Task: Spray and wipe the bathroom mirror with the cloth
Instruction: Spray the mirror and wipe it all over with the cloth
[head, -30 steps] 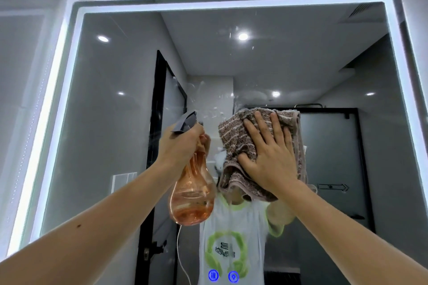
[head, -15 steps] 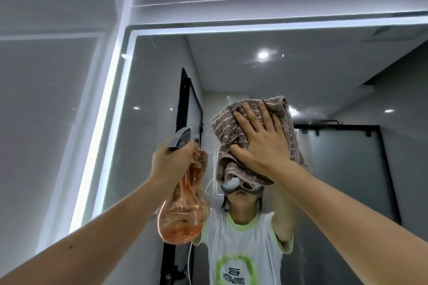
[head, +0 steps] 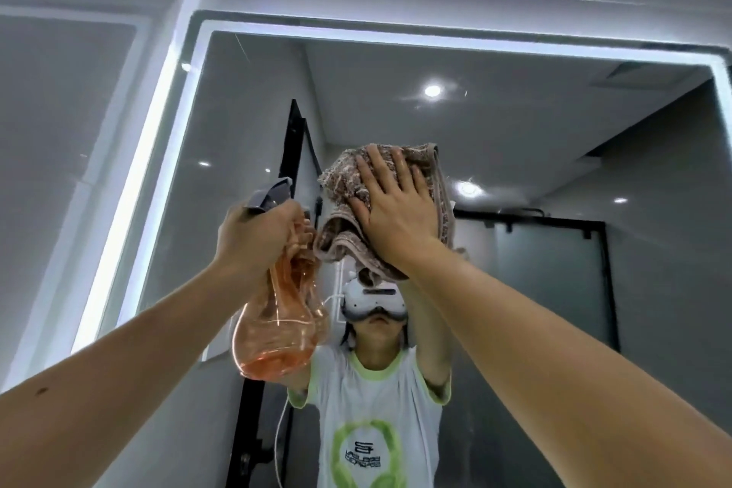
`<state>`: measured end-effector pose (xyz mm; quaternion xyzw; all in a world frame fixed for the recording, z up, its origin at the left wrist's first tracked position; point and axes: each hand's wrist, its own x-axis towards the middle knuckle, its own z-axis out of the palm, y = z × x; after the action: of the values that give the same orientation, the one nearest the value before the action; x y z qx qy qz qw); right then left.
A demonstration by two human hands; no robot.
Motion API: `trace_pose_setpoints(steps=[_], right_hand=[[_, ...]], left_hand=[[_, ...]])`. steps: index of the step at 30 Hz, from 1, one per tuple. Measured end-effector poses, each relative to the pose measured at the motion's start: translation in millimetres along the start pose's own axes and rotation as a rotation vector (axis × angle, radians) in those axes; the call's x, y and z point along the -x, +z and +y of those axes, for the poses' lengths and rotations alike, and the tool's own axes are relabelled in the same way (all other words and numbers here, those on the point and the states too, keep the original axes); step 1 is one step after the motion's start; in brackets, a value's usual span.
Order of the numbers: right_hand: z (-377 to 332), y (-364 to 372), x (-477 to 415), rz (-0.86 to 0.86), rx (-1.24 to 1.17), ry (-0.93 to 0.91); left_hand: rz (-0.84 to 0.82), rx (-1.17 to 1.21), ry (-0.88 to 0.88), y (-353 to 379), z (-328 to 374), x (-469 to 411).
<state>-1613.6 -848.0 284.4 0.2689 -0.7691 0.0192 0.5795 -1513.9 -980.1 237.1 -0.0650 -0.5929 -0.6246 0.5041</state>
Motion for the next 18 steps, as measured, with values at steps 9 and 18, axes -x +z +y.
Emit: trace_pose_setpoints(steps=[9, 18], right_hand=[[118, -15, 36, 0.000, 0.007, 0.140], [210, -23, 92, 0.020, 0.019, 0.208]], left_hand=[[-0.046, -0.101, 0.056, 85, 2, 43], [-0.152, 0.089, -0.008, 174, 16, 82]])
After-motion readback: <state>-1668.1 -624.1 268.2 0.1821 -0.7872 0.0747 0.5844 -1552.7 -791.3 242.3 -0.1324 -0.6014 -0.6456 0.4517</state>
